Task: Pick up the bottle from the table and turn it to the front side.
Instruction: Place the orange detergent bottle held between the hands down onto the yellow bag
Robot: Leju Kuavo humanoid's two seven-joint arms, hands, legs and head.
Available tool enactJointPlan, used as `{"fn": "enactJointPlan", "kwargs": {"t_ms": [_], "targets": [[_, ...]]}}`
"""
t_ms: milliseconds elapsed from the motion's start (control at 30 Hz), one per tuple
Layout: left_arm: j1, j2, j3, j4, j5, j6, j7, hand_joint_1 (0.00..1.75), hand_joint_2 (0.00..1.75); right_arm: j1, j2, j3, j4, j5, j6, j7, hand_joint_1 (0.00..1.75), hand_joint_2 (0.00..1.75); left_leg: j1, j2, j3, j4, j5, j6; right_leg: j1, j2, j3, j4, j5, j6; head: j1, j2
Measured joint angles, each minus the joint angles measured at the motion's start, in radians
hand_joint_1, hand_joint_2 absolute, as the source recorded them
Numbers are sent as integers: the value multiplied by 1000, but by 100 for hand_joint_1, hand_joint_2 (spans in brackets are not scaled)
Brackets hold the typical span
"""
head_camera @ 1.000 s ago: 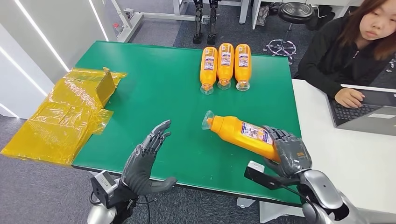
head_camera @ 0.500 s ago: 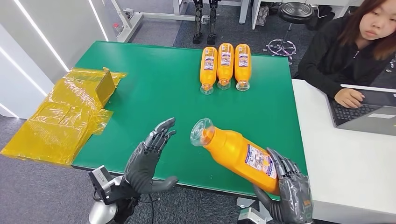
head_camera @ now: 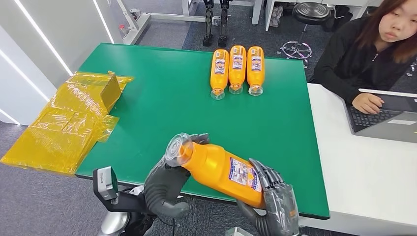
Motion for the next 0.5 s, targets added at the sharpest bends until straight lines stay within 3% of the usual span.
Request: {"fn": "enactJointPlan", "kwargs": {"t_ms": [400,467,500], "targets": [[-100,1,-41,45,55,38,6,0,175,-119,64,124,102,-120,11,-9,175,175,0,1,1,0,1,0,0,1,0,0,0,0,0,0],[-104,3,-41,47,53,50,5,12,175,-132,72,142,128,-140,9,-20,175,175,0,1,1,0,1,0,0,1,0,0,0,0,0,0],[-105,4,-41,48,51,56,5,56,175,-135,75,152,140,-148,8,-24,175,175,0,1,1,0,1,0,0,1,0,0,0,0,0,0]]}}
